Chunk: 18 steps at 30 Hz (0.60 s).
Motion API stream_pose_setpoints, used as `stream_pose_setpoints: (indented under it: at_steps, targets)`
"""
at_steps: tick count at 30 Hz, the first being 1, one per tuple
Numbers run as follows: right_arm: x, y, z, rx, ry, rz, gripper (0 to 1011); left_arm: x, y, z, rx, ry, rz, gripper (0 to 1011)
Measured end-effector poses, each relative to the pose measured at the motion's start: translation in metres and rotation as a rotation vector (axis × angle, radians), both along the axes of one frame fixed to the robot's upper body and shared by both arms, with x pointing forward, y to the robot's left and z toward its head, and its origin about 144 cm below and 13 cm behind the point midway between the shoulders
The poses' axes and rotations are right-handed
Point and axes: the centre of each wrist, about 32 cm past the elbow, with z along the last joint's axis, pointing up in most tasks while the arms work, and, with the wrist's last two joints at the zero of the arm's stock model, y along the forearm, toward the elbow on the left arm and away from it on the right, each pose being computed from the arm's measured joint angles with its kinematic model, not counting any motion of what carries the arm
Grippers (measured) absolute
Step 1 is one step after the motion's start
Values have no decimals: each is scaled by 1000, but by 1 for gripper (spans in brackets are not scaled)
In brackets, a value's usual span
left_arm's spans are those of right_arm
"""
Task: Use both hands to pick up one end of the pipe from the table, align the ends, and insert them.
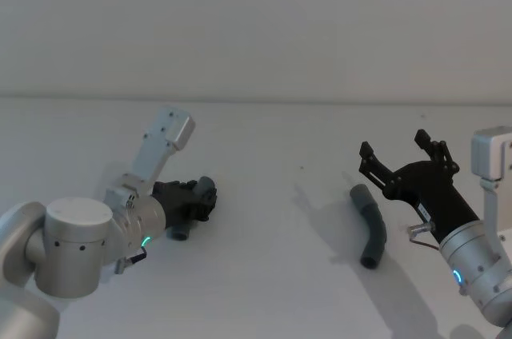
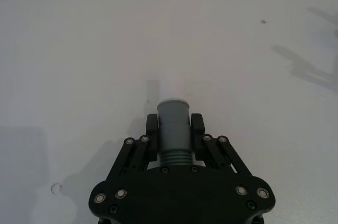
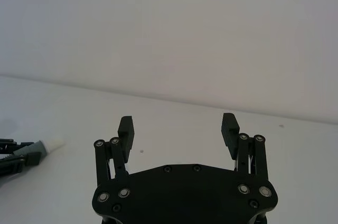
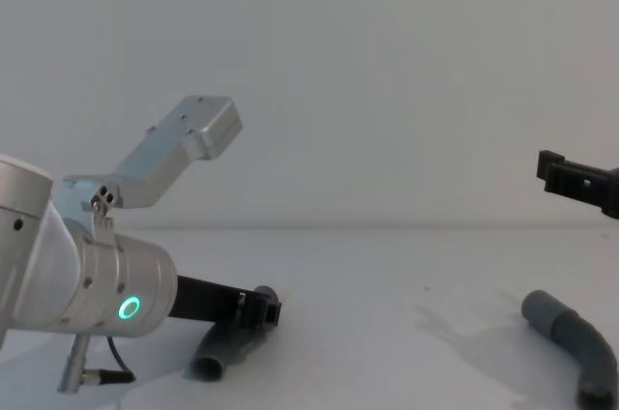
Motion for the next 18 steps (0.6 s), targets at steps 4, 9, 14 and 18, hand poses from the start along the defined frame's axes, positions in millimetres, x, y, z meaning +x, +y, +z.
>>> stream_pose_setpoints:
  at_steps: [4,9,14,18]
  targets:
    - [0,0,0,0,0,0,1003,0,0,0,0,0,0,346]
    - [0,0,1,2,4,0,1003,0,0,0,0,0,0,345]
    - [0,2,3,9,29,4,1003,0,0,0,0,0,0,345]
    - [0,4,8,16,68,8,1003,0,0,0,0,0,0,345]
